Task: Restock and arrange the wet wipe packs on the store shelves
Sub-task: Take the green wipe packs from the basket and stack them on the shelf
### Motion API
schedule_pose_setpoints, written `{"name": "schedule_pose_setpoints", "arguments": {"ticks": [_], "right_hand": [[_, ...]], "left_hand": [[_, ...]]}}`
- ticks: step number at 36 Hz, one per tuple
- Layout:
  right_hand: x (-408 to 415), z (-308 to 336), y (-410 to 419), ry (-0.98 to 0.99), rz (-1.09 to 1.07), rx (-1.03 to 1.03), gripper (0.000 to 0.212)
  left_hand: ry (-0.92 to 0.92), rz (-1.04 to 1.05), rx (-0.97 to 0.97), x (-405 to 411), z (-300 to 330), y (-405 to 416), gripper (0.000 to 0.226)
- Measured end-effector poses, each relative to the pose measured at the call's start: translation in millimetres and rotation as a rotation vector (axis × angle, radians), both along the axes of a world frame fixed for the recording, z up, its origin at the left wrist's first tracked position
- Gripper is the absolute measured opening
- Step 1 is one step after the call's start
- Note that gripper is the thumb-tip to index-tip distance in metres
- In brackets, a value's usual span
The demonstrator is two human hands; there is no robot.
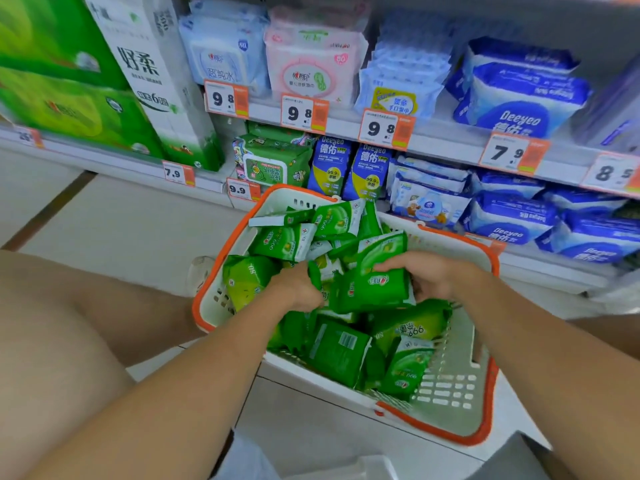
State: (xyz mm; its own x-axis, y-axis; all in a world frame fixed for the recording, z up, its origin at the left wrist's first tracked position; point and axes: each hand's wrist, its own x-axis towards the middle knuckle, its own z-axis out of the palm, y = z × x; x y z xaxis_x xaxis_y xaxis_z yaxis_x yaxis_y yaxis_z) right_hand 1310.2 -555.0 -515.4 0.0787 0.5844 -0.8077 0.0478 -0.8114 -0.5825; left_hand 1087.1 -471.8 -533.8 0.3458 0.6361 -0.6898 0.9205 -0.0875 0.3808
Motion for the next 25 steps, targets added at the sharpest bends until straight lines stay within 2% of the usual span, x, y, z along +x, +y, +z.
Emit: {"name": "schedule_pose_setpoints", "arguments": {"ticks": [3, 5, 6, 8, 12, 15, 18, 21, 23, 25], "right_hand": [[16.2, 48.4, 5.3, -0.076, 0.168, 0.031, 0.036], [25.3, 84.1, 12.1, -0.132, 0.303, 0.053, 0.035], [30.2, 103.2, 16.6, -0.142, 0.344, 0.068, 0.036], [41.5, 142.5, 26.0, -0.122, 0.360, 0.134, 0.042], [63.6, 212.7, 39.4, -0.010, 0.225, 0.373, 0.069], [65.0, 239.0, 42.6, 0.238, 0.017, 0.544, 0.081], [49.0, 242.0, 51.6, 0.441, -0.167, 0.708, 0.079], [30.1, 247.2, 78.8, 0.447, -0.216, 0.794, 0.073], [19.1, 254.9, 98.6, 0.440, -0.283, 0.801, 0.056], [13.5, 257.1, 113.6, 0.456, -0.388, 0.797, 0.046]], "left_hand": [[-0.048, 0.005, -0.017, 4.8, 25.8, 9.1, 0.069], [-0.205, 0.122, -0.109, 6.4, 58.8, 20.2, 0.063], [-0.308, 0.172, -0.151, 6.9, 78.7, 28.1, 0.047], [-0.455, 0.188, -0.149, 8.1, 120.5, 47.4, 0.039], [-0.643, 0.195, -0.070, 7.1, 201.2, 82.1, 0.037], [-0.846, 0.340, -0.105, 8.6, 238.9, 98.1, 0.034], [-1.082, 0.548, -0.262, 15.4, 252.2, 110.9, 0.032], [-1.288, 0.749, -0.453, 28.9, 254.0, 121.2, 0.024], [-1.361, 0.827, -0.457, 39.7, 256.8, 129.1, 0.013], [-1.397, 0.840, -0.402, 47.6, 260.1, 137.7, 0.013]]}}
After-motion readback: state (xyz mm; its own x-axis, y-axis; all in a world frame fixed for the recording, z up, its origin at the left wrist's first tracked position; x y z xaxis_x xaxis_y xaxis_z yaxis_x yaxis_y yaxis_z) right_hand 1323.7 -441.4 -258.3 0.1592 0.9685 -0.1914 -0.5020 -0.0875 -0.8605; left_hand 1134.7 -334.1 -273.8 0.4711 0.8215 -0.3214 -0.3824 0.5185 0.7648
